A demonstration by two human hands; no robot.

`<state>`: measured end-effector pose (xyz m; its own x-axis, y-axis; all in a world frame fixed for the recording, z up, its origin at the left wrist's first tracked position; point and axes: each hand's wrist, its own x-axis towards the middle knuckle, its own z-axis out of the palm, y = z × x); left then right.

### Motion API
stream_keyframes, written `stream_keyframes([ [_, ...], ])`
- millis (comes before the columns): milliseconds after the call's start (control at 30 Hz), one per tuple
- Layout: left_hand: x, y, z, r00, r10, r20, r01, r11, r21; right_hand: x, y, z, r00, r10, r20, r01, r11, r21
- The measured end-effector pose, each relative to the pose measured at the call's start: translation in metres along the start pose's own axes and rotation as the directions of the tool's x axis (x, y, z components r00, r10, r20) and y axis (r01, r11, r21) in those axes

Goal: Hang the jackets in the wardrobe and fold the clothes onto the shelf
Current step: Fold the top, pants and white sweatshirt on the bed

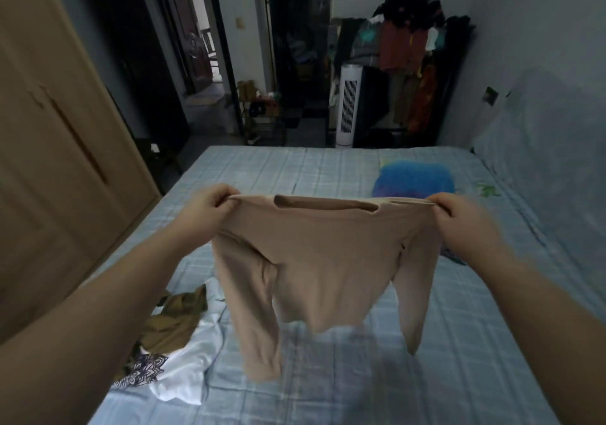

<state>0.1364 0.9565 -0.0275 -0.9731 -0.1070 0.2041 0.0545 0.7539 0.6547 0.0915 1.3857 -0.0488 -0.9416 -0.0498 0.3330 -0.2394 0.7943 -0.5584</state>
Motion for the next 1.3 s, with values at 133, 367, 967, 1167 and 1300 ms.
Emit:
stream_keyframes([
  [133,-0.031,0.007,-0.013,0.999,0.032,0.014,-0.029,0.986,-0.163,-0.040,-0.016,0.010,0.987,0.142,-0.080,-0.133,0.984,0.118],
  [367,-0.102,-0.001,-0.052,0.989,0.141,0.055,-0.126,0.969,-0.212,-0.119,-0.069,-0.005,0.952,0.185,-0.244,-0.096,0.938,0.334],
  [967,-0.127,-0.038,-0.009,0.966,0.214,0.148,-0.216,0.976,-0.005,-0.174,-0.037,-0.008,0.996,0.007,-0.094,-0.033,0.959,-0.282],
  [1167,-0.055,-0.078,0.111,0.986,-0.025,0.164,0.036,0.997,-0.068,-0.117,0.054,0.074,0.981,0.189,0.048,-0.167,0.939,-0.301],
  [1300,-0.006,-0.117,0.208,0.968,-0.137,0.211,0.141,0.990,-0.003,-0.068,0.132,0.154,0.948,0.282,0.149,-0.235,0.934,-0.270],
])
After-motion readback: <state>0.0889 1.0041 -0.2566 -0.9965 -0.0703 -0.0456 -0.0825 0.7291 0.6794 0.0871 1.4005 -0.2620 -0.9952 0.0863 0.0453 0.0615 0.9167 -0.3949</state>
